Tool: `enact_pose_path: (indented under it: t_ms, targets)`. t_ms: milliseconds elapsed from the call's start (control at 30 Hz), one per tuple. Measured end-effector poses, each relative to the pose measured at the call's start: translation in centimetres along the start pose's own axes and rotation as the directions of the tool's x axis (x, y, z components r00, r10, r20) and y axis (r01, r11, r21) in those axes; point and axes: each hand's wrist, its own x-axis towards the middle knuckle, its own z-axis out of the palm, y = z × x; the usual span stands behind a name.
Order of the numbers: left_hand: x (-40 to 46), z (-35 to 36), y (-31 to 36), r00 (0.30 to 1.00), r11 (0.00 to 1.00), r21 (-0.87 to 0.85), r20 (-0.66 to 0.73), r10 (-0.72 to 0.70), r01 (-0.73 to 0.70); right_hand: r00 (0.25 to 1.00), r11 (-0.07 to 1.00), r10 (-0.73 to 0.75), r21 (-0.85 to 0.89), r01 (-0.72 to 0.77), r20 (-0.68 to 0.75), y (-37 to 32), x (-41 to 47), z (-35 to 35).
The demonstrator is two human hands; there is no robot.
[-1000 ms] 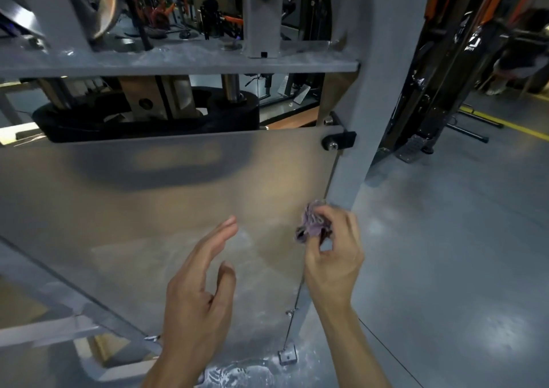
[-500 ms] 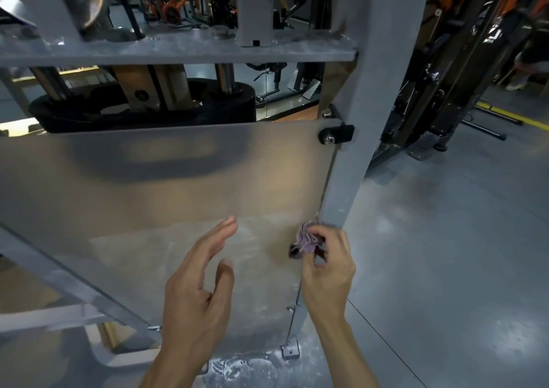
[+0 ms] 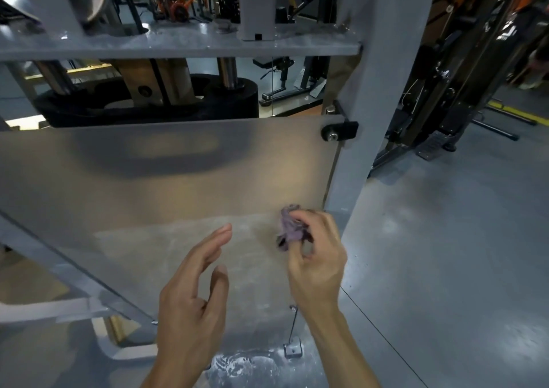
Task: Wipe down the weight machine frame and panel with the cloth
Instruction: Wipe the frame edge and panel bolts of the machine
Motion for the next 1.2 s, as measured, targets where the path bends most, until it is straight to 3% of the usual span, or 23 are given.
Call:
enact_pose_path:
  t_ms: [167, 400, 533, 600, 833, 1033, 1100, 1200]
  targets:
    - [-0.3, -0.3, -0.3, 1.000, 1.000, 0.022, -0.016, -0.019, 0.019, 0.992, 0.999, 0.033, -0.020, -0.036, -0.125, 0.5, 0.9, -0.9]
    - [0.2, -1.3, -0.6, 0.998, 0.999, 0.037, -0.068, 0.009, -0.007, 0.997, 0.999, -0.022, 0.032, 0.020, 0.072, -0.1, -0.7, 1.7]
    - [0.2, -1.7, -0.7, 0.996, 0.999, 0.041, -0.084, 0.008, -0.004, 0.995, 0.999, 0.017, -0.040, -0.022, -0.103, 1.6, 0.3, -1.3]
    - [0.2, -1.8, -0.9, 0.996, 0.999, 0.037, -0.089, 0.004, 0.000, 0.992, 0.999, 0.029, -0.028, -0.033, -0.125, 0.9, 0.3, -0.5]
    - [0.5, -1.9, -1.0, 0.995, 0.999, 0.028, -0.098, 0.019, -0.016, 0.984, 0.994, -0.103, 0.052, 0.096, 0.148, -1.7, -1.6, 4.2]
    - [0.4, -2.7, -1.4, 0.994, 1.000, 0.025, -0.105, 0.006, -0.004, 0.989, 0.998, 0.034, -0.054, -0.042, -0.140, 1.5, 0.1, -0.4]
    - [0.4, -3.0, -1.6, 0.994, 1.000, 0.024, -0.106, 0.010, -0.007, 0.989, 0.998, 0.015, -0.052, -0.023, -0.149, 0.8, -0.3, 0.9]
    - [0.6, -3.4, -1.6, 0.993, 1.000, 0.022, -0.115, 0.015, -0.013, 1.000, 0.998, -0.014, 0.054, 0.015, -0.022, -1.7, -1.5, 4.7]
